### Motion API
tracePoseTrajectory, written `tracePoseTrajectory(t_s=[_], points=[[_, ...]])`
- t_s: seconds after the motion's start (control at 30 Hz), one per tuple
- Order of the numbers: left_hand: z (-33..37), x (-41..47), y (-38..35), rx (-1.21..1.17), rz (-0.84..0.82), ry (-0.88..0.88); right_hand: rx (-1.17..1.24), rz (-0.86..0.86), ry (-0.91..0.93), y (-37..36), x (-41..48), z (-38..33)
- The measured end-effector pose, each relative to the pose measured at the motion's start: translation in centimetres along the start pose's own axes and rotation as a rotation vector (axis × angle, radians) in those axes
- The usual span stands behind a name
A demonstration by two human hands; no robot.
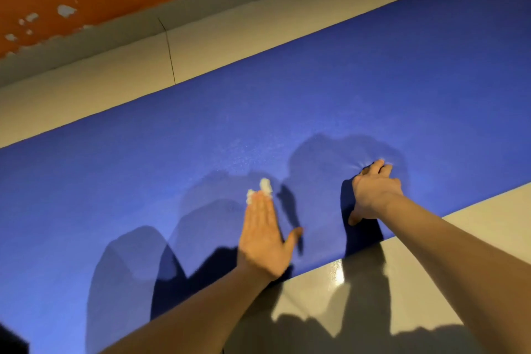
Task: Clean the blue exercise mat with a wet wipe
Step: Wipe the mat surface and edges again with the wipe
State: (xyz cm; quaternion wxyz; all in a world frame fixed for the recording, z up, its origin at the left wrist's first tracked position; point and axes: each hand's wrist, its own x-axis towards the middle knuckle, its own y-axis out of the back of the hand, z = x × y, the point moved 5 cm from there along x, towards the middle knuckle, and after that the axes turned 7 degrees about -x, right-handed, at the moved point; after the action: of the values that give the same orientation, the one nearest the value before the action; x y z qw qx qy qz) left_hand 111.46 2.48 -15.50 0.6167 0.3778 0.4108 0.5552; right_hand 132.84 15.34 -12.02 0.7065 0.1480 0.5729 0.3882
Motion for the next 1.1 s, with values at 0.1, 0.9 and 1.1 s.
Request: tracePoseTrajectory(t_s=[0.1,0.9,1.1], points=[[5.9,3.6,-1.8,-0.074,-0.081,-0.089,-0.007,0.007,0.000,-0.1,0.1,0.0],[8.7,4.7,-3.7,-0.002,-0.108,-0.216,0.013,0.114,0.015,-1.0,0.0,1.1],[5.6,2.3,-1.2,-0.015,-0.089,-0.248,0.032,0.109,0.019,-1.1,-0.2,1.2]])
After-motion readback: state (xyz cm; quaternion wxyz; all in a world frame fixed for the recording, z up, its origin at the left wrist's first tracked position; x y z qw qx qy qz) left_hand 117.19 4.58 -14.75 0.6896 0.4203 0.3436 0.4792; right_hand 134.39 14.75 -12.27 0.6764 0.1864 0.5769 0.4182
